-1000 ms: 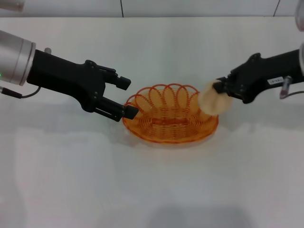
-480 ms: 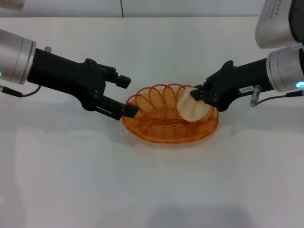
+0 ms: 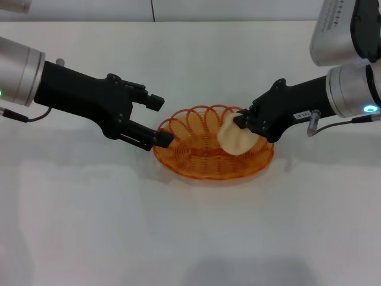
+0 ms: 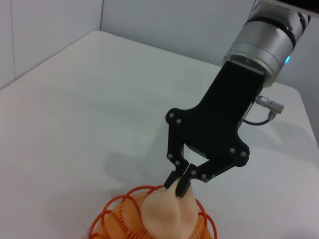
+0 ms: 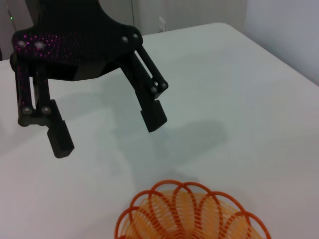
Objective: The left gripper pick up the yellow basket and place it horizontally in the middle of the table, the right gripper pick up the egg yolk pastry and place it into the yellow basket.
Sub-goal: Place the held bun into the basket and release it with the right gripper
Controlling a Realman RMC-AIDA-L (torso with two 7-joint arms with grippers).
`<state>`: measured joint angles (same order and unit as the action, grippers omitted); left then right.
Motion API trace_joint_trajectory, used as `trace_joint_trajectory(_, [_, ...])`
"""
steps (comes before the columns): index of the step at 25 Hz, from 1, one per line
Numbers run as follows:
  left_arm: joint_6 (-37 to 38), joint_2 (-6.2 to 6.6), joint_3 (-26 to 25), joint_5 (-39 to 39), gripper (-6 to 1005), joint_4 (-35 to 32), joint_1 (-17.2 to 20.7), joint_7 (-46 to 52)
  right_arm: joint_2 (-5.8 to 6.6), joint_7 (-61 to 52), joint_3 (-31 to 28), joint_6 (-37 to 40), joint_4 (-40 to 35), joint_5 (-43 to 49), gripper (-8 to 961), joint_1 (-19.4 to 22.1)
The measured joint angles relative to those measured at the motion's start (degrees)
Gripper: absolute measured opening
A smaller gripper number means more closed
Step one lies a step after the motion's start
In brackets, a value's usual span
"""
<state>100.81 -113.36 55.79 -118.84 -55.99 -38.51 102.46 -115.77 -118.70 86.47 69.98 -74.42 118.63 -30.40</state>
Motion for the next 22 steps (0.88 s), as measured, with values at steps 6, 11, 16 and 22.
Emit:
trace_joint_trajectory(6, [0.0, -0.02, 0.0, -0.1, 861, 0.0, 0.0, -0.1, -0.02, 0.3, 0.5, -0.3, 0.1, -0.3, 147, -0.3])
trace_joint_trajectory(11, [-0.1, -0.02, 0.0, -0.1, 861, 0.0, 0.0, -0.2, 0.0, 0.3, 0.5, -0.4, 0.2, -0.3, 176, -0.6])
trace_joint_trajectory(16, [-0.4, -0.02, 0.0, -0.2, 862, 0.0, 0.0, -0.2, -0.04, 0.3, 0.5, -0.9, -0.3, -0.3, 279, -0.3])
trace_joint_trajectory(22, [-0.6, 0.02, -0.2, -0.1, 860, 0.0, 0.1, -0.2, 0.08, 0.7, 0.2, -0.7, -1.4, -0.4, 473, 1.0])
